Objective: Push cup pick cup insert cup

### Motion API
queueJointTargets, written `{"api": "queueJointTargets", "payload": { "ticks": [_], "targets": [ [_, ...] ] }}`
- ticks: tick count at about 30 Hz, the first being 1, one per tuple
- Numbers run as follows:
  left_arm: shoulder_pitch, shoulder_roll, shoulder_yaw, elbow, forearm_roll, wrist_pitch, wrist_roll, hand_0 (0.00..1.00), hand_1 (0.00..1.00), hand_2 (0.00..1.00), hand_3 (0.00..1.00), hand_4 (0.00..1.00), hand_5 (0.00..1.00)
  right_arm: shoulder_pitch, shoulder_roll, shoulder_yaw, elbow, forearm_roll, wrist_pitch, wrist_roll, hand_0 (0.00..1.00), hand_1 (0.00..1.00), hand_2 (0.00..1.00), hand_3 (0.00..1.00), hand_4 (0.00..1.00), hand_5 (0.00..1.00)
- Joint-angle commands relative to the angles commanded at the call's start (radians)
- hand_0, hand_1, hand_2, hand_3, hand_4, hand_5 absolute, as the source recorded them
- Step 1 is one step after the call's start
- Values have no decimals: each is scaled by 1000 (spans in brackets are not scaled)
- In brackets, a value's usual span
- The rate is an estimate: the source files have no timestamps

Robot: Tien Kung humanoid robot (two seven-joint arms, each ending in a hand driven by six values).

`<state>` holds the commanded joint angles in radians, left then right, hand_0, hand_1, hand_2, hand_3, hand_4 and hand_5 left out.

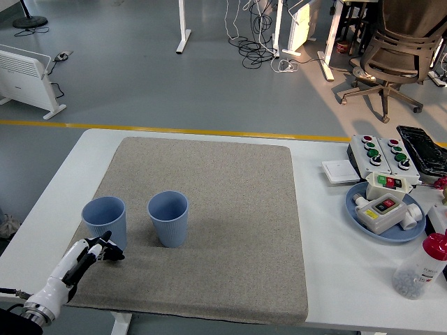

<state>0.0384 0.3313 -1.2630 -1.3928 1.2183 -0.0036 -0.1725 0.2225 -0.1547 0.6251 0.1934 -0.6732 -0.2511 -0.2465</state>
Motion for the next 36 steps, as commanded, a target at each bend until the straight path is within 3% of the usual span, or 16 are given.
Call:
{"api": "queueJointTargets", "payload": {
  "ticks": [14, 36],
  "targets": [
    [-20, -4, 17, 28, -7, 15, -14, 608, 548, 473, 430, 619, 998, -8, 1, 8, 1, -14, -1, -4, 670, 616, 629, 585, 143, 500],
    [-134, -12, 58, 140, -20, 43, -40, 616, 550, 470, 429, 615, 998, -6, 2, -1, 2, -2, -3, -4, 670, 615, 629, 585, 142, 498]
  ]
}}
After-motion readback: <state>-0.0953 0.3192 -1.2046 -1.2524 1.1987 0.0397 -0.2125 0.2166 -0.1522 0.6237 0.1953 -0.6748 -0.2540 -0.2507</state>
